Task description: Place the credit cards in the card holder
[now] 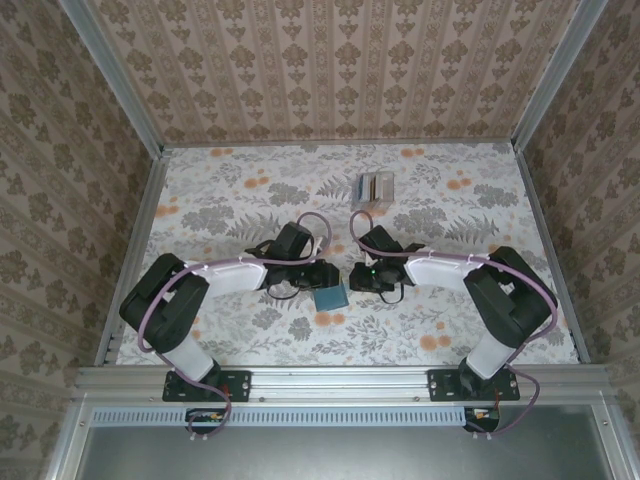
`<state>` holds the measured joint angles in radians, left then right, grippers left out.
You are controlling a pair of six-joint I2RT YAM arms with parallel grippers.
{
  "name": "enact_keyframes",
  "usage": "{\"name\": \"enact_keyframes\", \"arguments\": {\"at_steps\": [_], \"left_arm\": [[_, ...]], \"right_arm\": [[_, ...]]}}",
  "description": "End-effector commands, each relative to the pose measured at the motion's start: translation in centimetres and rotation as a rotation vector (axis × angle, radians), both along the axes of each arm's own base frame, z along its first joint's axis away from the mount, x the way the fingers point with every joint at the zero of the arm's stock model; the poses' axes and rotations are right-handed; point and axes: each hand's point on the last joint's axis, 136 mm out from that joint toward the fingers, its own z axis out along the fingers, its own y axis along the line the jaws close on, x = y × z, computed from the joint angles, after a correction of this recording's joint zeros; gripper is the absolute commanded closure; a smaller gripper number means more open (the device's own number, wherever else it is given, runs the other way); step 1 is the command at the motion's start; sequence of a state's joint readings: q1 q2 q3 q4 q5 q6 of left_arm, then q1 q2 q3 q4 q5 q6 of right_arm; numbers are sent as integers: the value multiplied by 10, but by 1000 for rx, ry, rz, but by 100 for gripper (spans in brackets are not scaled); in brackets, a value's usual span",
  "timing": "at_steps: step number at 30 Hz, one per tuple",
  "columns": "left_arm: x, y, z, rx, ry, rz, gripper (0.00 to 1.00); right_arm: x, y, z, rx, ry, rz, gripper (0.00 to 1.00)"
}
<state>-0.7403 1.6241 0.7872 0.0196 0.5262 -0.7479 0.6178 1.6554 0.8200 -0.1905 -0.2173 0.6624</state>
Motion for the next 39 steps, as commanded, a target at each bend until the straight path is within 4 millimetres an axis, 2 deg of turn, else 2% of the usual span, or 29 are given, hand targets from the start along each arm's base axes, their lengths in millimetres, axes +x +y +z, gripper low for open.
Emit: {"name": "enact_keyframes", "arguments": {"at_steps": [1,7,17,22,27,29,32,39], "left_arm": [[3,4,-6,43,7,-2,70],[8,12,-12,68,42,22,71],[10,19,-28,103,117,59,72],[9,28,-42,194,129,46,72],[7,29,-49,223,126,42,72],[7,29,-50,231,129,42,72],[5,27,-51,234,129,33,72],[2,26,-52,227,133,34,72]], "right_arm": [[-8,-3,2,32,20,24,73],[-5,2,14,56,-3,51,66],[1,4,29,58,-29,57,64],[1,1,40,43,-36,55,62],[2,-2,46,29,-54,59,61],[2,-2,42,17,-43,61,65],[3,-2,38,9,-33,63,75],[7,3,43,18,-40,77,100]]}}
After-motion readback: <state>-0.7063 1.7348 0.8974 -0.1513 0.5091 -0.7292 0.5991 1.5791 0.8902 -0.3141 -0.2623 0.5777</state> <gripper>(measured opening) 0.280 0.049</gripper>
